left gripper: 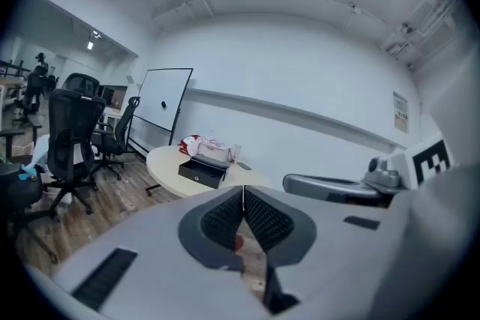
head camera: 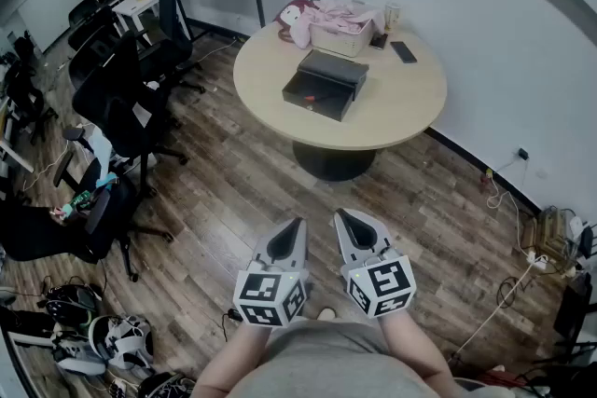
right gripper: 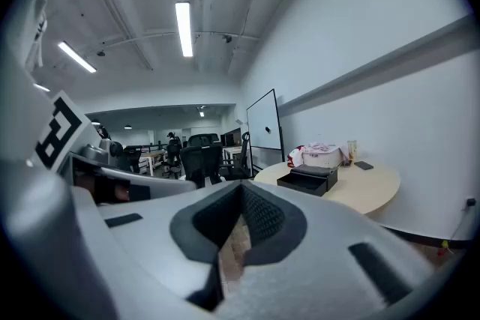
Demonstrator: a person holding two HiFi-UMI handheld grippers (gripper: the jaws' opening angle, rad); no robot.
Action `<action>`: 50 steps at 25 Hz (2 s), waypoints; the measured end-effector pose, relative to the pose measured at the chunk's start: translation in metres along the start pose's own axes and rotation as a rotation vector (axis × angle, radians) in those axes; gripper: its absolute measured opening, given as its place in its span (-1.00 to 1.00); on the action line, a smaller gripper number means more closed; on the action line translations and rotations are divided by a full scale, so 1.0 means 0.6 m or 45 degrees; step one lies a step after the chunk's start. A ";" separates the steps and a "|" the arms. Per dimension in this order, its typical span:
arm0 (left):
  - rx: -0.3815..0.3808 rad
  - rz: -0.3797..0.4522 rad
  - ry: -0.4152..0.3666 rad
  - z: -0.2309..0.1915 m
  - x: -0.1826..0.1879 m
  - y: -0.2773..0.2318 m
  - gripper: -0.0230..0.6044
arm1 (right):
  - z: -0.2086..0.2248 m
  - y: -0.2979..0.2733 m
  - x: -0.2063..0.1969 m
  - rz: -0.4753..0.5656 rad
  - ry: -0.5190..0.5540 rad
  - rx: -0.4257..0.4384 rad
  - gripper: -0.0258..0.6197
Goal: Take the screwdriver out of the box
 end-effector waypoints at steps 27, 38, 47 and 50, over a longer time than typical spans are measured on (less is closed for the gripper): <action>0.035 -0.022 0.044 0.033 -0.039 0.043 -0.91 | -0.002 0.056 -0.021 -0.030 -0.004 0.001 -0.92; 0.073 -0.017 0.063 -0.009 -0.021 -0.010 -0.91 | 0.019 0.004 -0.018 -0.042 -0.021 0.043 -0.92; 0.048 -0.019 0.078 -0.082 0.015 -0.131 -0.91 | 0.091 -0.108 0.002 -0.038 -0.026 -0.008 -0.92; 0.034 -0.025 0.087 -0.110 0.035 -0.175 -0.91 | 0.109 -0.155 0.016 -0.039 -0.011 -0.010 -0.92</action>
Point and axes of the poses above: the fingertips, and each gripper's own axes: y backward along the fingers, z to its right, x out of its top, the point moved 3 cm from there along y, backward along the fingers, and after that the axes turned 3 degrees about x, right-handed, at the moved point
